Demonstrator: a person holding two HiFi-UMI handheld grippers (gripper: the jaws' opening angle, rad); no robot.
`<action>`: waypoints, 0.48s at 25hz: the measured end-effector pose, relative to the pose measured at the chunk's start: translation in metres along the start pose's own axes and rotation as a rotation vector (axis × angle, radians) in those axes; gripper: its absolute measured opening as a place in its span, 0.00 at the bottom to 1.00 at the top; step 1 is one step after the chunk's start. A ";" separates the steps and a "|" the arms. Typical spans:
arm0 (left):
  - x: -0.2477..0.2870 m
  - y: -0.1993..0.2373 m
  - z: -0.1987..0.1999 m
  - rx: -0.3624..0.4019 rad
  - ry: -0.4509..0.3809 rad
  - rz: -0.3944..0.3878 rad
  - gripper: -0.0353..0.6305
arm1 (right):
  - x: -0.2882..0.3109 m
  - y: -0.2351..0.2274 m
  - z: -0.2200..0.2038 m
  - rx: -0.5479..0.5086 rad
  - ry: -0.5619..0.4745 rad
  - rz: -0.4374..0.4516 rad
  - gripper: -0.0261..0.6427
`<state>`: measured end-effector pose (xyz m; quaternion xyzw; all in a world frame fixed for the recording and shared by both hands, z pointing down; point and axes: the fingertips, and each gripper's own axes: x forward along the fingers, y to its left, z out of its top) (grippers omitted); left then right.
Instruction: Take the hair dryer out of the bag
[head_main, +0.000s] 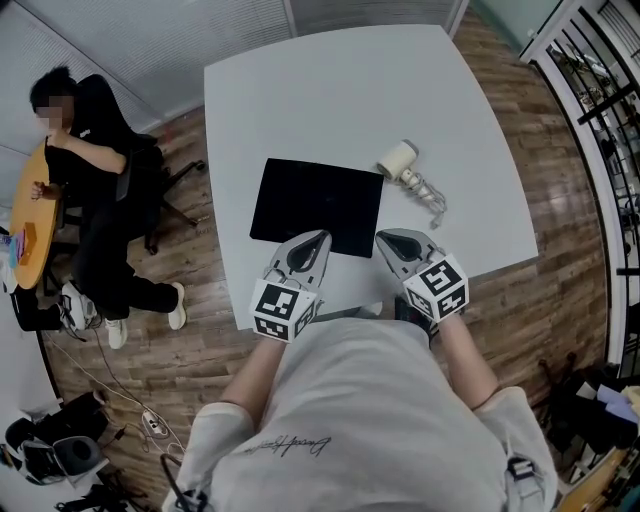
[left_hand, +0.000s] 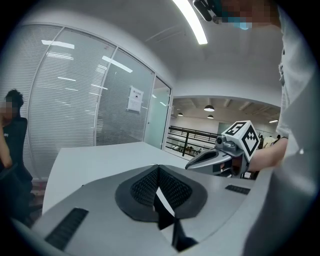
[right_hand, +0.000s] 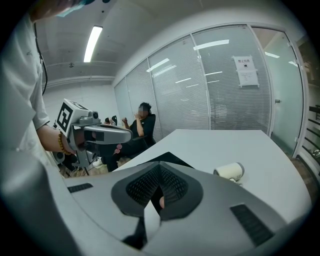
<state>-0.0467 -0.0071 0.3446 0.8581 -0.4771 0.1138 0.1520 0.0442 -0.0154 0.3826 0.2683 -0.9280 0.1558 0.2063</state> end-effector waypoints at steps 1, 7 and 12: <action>-0.001 0.000 0.000 0.000 0.000 0.000 0.07 | 0.000 0.001 0.000 0.000 0.000 0.002 0.08; 0.000 0.003 -0.001 -0.011 0.001 0.000 0.07 | -0.002 -0.004 0.000 0.011 -0.009 0.001 0.08; -0.001 0.002 0.000 -0.006 -0.003 0.004 0.07 | -0.006 -0.006 -0.001 0.012 -0.011 -0.005 0.08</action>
